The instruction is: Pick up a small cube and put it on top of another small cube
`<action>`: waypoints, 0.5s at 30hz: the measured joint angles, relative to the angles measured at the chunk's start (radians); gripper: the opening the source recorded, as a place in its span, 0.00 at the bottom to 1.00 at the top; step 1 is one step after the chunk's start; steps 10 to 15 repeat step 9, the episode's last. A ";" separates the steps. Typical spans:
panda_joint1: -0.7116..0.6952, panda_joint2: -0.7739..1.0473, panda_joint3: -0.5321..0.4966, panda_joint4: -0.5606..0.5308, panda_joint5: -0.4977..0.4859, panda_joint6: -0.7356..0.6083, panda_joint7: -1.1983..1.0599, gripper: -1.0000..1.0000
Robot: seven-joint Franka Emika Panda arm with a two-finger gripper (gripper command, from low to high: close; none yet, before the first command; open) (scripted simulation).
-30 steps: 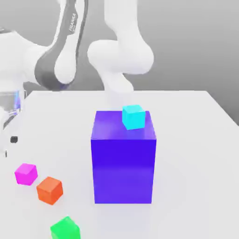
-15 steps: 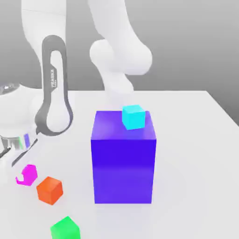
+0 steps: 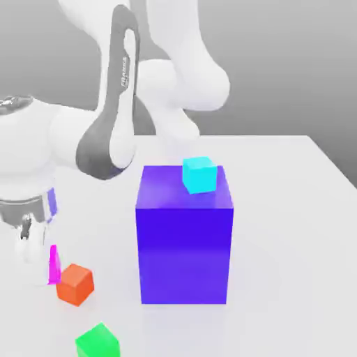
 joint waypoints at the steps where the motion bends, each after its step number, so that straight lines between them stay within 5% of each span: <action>1: 0.024 0.021 0.027 0.035 -0.013 -0.014 -0.026 0.00; 4: 0.057 0.120 0.042 0.075 -0.046 0.044 -0.038 0.00; 5: 0.064 0.155 0.038 0.080 -0.054 0.074 -0.035 1.00; 15: 0.064 0.155 0.038 0.080 -0.054 0.074 -0.035 1.00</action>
